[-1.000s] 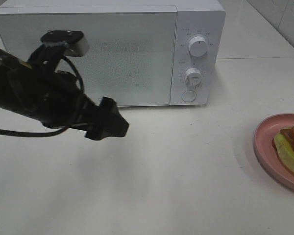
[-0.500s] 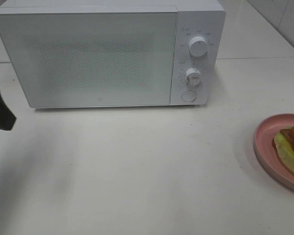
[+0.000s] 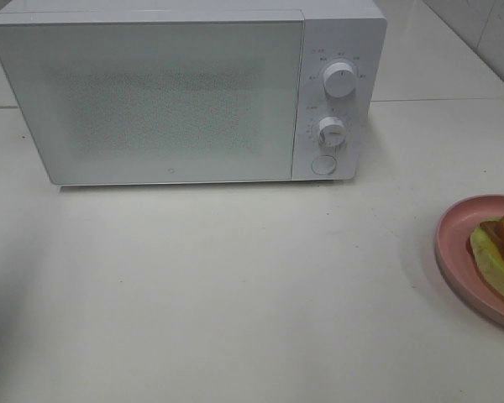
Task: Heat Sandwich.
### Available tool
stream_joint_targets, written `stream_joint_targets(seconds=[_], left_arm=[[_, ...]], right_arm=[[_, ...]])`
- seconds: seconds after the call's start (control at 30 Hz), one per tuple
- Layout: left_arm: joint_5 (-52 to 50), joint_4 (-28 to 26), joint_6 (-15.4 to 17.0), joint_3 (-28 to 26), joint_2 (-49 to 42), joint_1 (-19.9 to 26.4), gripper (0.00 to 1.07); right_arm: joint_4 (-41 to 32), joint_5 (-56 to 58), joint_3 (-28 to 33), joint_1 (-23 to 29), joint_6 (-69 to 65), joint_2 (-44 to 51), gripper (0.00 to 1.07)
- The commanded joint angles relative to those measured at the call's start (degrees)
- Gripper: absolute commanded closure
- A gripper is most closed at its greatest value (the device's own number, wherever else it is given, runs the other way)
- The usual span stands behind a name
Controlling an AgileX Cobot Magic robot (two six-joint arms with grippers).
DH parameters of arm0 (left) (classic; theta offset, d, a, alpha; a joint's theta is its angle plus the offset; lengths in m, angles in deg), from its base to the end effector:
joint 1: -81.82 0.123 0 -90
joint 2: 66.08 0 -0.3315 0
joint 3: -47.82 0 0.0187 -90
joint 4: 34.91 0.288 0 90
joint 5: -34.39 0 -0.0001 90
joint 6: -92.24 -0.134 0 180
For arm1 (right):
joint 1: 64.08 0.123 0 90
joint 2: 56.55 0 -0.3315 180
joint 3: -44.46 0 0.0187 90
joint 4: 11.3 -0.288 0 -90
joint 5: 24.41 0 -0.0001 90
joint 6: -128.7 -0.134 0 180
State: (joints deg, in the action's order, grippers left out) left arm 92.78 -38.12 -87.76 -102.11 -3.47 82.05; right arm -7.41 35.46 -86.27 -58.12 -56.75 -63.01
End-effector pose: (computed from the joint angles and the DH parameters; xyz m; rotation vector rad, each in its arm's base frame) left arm 0.2008 -0.0056 0.3054 -0.0278 2.6356 -0.0715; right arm 0.0194 -0.0059 0.2802 -0.0061 2.0161 0.0457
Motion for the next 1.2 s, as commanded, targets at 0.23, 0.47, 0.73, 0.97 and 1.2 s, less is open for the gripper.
stream_joint_targets(seconds=[0.23,0.47,0.73,0.97,1.2], left_arm=[[2.35,1.03,-1.03,0.11,-17.65,0.29,0.1],[3.32,1.03,-0.92,7.05,-27.73,0.29,0.1],[2.75,1.03,-0.52,16.5,-37.53,0.29,0.1],[0.97,1.83,-0.57,19.94,-46.7,0.29,0.1],[0.97,3.21,-0.57,19.94,-56.72,0.29,0.1]], right_arm=[[-0.11,-0.46,0.0,-0.23,0.06,1.55,0.32],[-0.11,-0.46,0.0,-0.23,0.06,1.55,0.32],[-0.11,-0.46,0.0,-0.23,0.0,1.55,0.32],[-0.11,-0.46,0.0,-0.23,0.0,1.55,0.32],[-0.11,-0.46,0.0,-0.23,0.0,1.55,0.32]])
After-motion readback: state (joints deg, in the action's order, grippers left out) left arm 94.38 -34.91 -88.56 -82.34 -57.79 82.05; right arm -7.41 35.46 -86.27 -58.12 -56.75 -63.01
